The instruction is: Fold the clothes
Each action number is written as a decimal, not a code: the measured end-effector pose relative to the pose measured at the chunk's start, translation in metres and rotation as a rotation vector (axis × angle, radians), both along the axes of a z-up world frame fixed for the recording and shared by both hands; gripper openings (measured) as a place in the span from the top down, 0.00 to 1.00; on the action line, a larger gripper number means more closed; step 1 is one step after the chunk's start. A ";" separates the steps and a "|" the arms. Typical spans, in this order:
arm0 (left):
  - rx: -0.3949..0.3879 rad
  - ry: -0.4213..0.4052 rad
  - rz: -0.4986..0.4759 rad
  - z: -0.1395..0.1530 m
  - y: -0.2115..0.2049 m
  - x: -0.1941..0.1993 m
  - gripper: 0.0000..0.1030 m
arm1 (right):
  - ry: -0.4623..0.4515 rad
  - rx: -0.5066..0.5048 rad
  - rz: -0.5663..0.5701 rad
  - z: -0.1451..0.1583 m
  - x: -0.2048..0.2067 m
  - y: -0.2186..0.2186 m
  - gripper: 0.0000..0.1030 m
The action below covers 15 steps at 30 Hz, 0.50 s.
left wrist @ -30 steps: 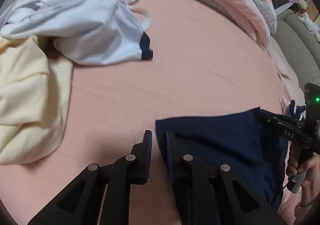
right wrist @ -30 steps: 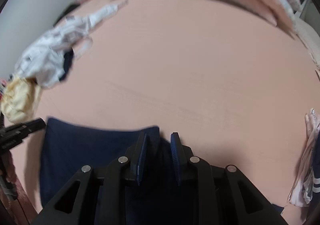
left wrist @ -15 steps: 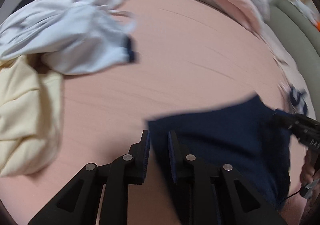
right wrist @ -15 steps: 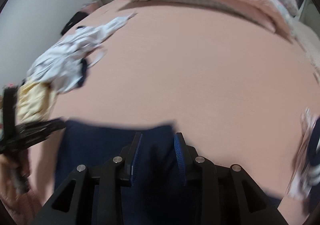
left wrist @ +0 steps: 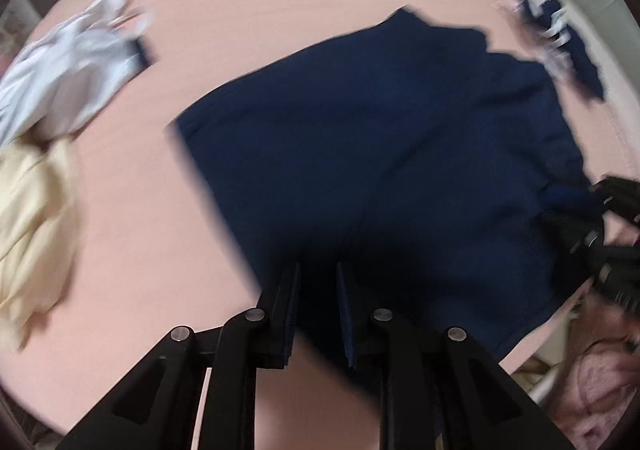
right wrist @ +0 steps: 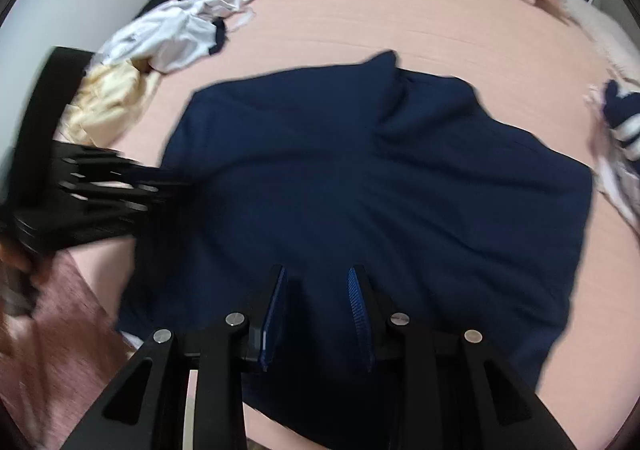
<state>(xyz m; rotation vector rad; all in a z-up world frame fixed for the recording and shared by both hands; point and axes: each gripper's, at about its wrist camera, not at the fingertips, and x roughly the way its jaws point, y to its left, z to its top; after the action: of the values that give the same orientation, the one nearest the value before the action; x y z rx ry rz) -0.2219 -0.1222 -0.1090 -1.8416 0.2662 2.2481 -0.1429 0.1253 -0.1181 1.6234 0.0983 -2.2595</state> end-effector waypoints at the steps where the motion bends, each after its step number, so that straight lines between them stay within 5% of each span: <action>1: -0.058 0.005 0.016 0.003 -0.007 0.004 0.84 | 0.003 0.031 -0.006 -0.002 0.002 0.004 0.70; 3: -0.009 0.039 0.050 0.014 -0.017 0.014 0.84 | -0.006 0.080 -0.033 -0.009 0.008 0.015 0.70; 6: 0.118 0.078 0.055 0.027 -0.018 0.031 0.84 | -0.009 0.015 -0.075 -0.008 0.018 0.032 0.70; 8: 0.089 0.078 0.016 0.021 -0.002 0.039 0.84 | -0.012 -0.033 -0.089 -0.008 0.024 0.038 0.70; 15: -0.009 -0.003 -0.064 0.002 0.016 0.059 0.79 | 0.005 0.044 -0.056 -0.014 0.038 0.048 0.70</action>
<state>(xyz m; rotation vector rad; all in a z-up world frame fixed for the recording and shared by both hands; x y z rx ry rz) -0.1628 -0.1060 -0.1069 -1.8137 0.3311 2.2050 -0.1053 0.1735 -0.1318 1.6630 0.1056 -2.3182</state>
